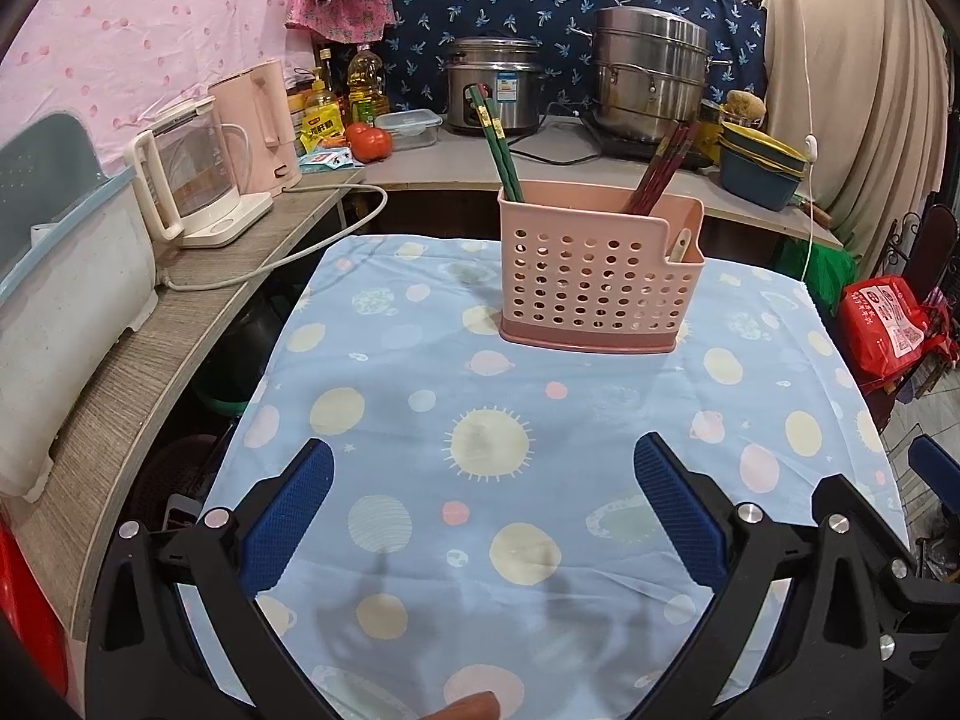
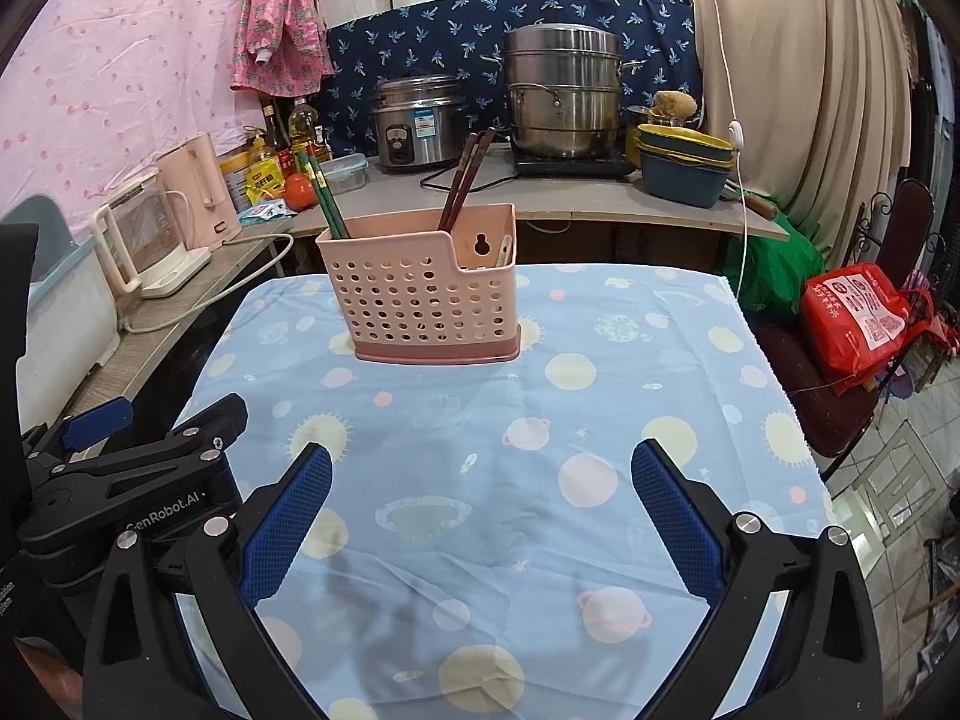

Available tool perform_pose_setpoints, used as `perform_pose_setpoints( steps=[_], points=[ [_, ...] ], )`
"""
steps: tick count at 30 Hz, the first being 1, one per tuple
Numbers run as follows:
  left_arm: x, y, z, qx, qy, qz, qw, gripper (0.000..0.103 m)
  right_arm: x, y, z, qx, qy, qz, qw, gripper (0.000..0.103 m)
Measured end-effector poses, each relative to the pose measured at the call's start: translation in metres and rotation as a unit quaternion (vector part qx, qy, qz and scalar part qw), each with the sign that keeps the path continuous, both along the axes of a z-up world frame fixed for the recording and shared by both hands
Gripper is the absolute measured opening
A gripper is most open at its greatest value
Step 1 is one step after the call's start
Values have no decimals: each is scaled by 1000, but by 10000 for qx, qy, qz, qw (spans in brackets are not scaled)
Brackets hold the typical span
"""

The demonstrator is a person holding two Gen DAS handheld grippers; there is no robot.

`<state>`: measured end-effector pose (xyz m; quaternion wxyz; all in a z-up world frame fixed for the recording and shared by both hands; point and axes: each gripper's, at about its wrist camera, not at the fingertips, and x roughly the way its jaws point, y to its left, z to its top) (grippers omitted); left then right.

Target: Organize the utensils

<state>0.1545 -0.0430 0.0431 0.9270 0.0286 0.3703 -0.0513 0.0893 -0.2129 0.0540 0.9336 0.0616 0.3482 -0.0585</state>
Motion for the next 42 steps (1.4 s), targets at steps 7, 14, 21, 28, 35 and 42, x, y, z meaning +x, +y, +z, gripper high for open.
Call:
perform_pose_setpoints(
  steps=[7,14,21,28,35,42],
  points=[
    [0,1,1,54,-19,22,10000,96,0,-2,0,21,9,-48,10000,97],
    [-1,-1,2,108,-21,-32,9999,96,0,-2,1,-12,12,-65,10000,97],
    [-1,-3,1,132,-9,-40,9999,96,-1,-3,0,-38,9,-121,9999,97],
    [-1,-2,0,155,-9,-17,9999,96,-1,-3,1,-27,4,-121,9999,97],
    [-1,-1,-1,153,-7,-25,9999,96,-2,-2,-1,-49,17,-112,9999,97],
    [-1,1,-2,144,5,-15,9999,96,-2,-2,-1,-45,13,-116,9999,97]
  ],
)
